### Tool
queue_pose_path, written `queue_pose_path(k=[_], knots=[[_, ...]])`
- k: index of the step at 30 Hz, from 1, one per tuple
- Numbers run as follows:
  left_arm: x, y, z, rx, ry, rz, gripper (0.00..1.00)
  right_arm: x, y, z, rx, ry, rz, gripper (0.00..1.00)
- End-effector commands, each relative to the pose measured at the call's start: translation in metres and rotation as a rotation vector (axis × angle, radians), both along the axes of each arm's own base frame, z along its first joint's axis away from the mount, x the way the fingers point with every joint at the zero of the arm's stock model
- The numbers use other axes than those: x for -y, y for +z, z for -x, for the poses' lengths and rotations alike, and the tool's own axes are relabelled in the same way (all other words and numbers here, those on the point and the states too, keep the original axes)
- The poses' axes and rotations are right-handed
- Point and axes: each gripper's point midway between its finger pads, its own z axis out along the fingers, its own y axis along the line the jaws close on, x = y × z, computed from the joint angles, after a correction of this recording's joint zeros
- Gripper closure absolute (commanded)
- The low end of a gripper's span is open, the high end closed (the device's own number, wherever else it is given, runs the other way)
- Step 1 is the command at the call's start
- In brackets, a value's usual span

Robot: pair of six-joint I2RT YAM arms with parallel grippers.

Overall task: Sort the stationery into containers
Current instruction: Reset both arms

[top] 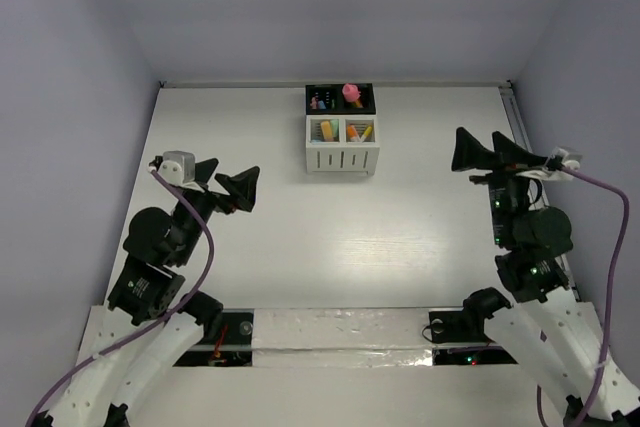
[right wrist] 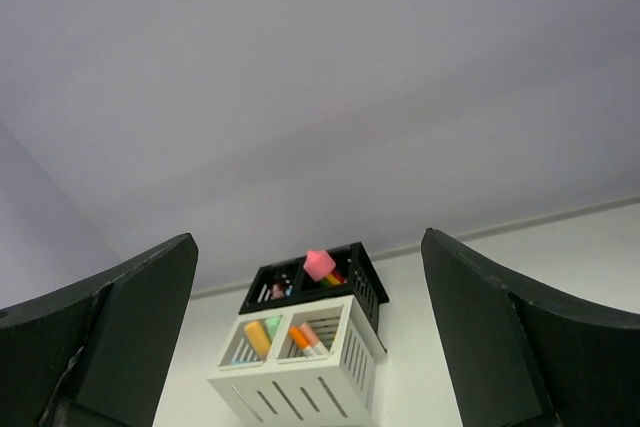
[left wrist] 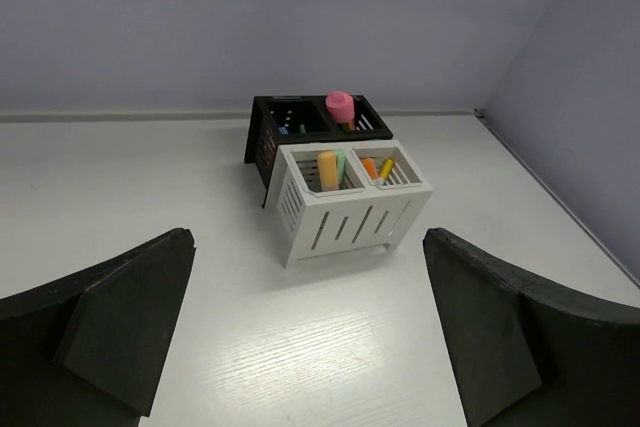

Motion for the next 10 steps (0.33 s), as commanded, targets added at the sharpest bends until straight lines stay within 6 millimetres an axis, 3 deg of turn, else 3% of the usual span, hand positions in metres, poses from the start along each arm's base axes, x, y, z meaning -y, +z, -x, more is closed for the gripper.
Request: queue_pose_path(k=[1,10], knots=[[-0.007,0.009,-0.005,0.034,0.045,0.028,0.01,0.005,-0.026,0.001,-0.073,-0.024,0.022,0.0],[-0.001,0.002,-0.009,0.012,0.02,-0.001,0.01,-0.017,-0.024,-0.002,-0.117,0.082,0.066,0.0]])
